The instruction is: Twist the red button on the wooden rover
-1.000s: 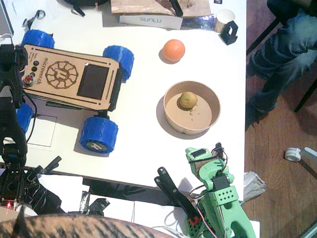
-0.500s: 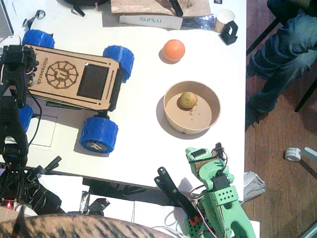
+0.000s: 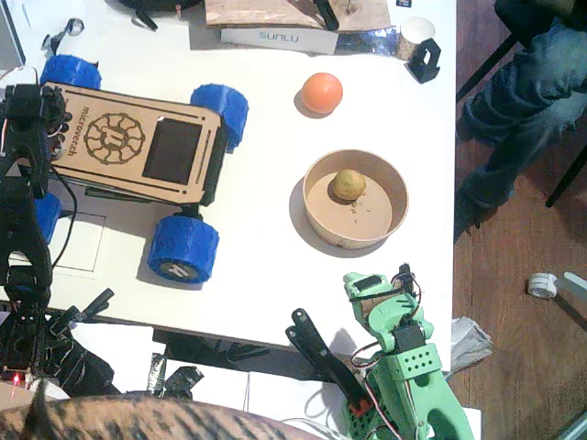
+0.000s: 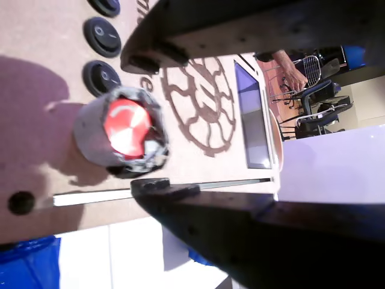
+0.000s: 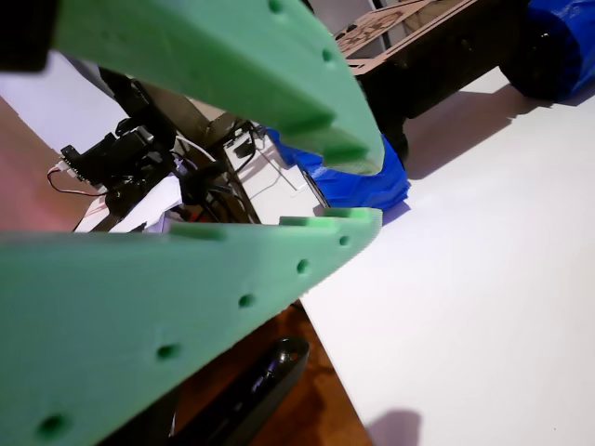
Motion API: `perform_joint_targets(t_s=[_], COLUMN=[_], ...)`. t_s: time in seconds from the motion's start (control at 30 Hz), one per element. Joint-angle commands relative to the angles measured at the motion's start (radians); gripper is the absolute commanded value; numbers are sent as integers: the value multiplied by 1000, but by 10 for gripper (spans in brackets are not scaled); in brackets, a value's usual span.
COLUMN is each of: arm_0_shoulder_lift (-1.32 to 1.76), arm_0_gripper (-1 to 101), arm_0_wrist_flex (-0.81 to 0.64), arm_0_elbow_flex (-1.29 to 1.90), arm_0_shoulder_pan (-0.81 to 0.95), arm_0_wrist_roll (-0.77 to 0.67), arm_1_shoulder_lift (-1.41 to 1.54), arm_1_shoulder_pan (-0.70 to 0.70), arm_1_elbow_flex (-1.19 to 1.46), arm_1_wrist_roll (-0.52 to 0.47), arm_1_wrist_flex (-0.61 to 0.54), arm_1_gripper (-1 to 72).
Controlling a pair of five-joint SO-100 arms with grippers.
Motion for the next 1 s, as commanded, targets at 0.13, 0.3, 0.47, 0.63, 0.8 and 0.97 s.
perform_joint_targets(t_s=[0.13, 0.3, 0.47, 0.63, 0.8, 0.97], arm_0_shoulder_lift=[-2, -20, -46, -57, -66, -66], arm_0_gripper=[210, 208, 206, 206, 206, 208], arm_0_wrist_flex=[-37, -43, -49, -51, -49, -49], arm_0_elbow_flex=[-44, -44, -44, -44, -44, -44], arm_0_shoulder_pan=[-2, -2, 0, 2, 6, 12], arm_0_wrist_roll=[-2, -6, 2, 3, 3, 3], arm_1_shoulder_lift=[5, 5, 5, 5, 5, 5], arm_1_shoulder_pan=[-6, -6, -6, -6, -6, -6], arm_1_elbow_flex=[-8, -8, -8, -8, -8, -8], arm_1_wrist_roll=[-5, -5, -5, -5, -5, -5], arm_1_wrist_flex=[5, 5, 5, 5, 5, 5], arm_1_gripper=[3, 3, 3, 3, 3, 3])
